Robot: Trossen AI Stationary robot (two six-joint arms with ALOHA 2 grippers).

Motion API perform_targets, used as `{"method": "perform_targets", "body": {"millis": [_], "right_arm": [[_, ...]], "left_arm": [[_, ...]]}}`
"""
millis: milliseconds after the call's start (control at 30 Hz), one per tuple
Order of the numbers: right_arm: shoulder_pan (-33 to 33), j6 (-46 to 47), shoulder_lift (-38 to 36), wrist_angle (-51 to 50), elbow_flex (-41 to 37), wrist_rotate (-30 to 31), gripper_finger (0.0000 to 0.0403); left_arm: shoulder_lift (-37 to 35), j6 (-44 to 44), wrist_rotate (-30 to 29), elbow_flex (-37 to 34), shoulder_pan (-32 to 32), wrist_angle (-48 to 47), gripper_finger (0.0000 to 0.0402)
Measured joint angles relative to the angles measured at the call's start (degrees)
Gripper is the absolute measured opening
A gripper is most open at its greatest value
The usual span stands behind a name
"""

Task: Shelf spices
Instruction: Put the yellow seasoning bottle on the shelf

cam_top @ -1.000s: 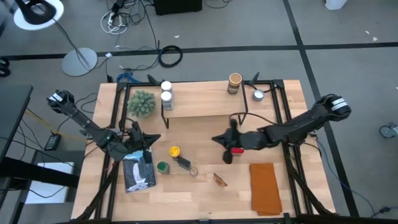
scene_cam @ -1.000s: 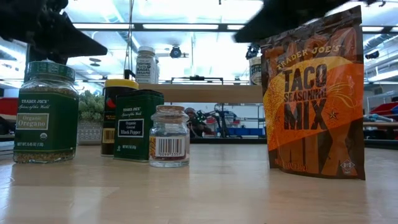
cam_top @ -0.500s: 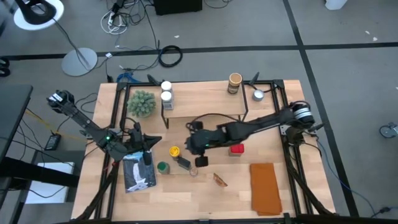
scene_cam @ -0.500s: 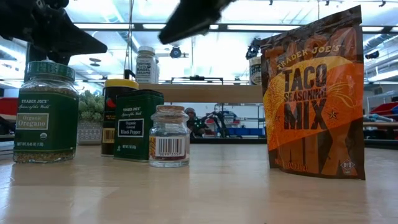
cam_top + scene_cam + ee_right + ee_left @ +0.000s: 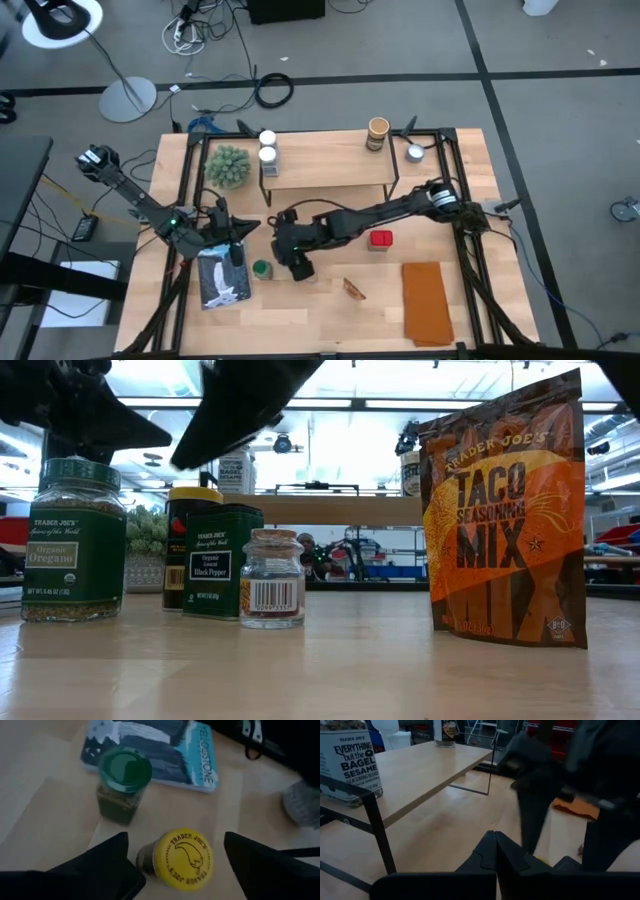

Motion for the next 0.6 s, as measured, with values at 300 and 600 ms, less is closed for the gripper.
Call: {"method": "perform_targets", "body": {"millis": [300,600], "right_arm": [[-3.3,10.3,3.1,0.9,0.5,-0.1,0.0322],[-5.8,18.4,3.1,-0.8,0.5,-5.9,0.0224]], "left_arm": [[0.0,-0.2,1.2,0.0,0.0,-0.2,0.0001],[0.0,-0.2,1.3,0.0,0.0,-0.3,0.0001]]}}
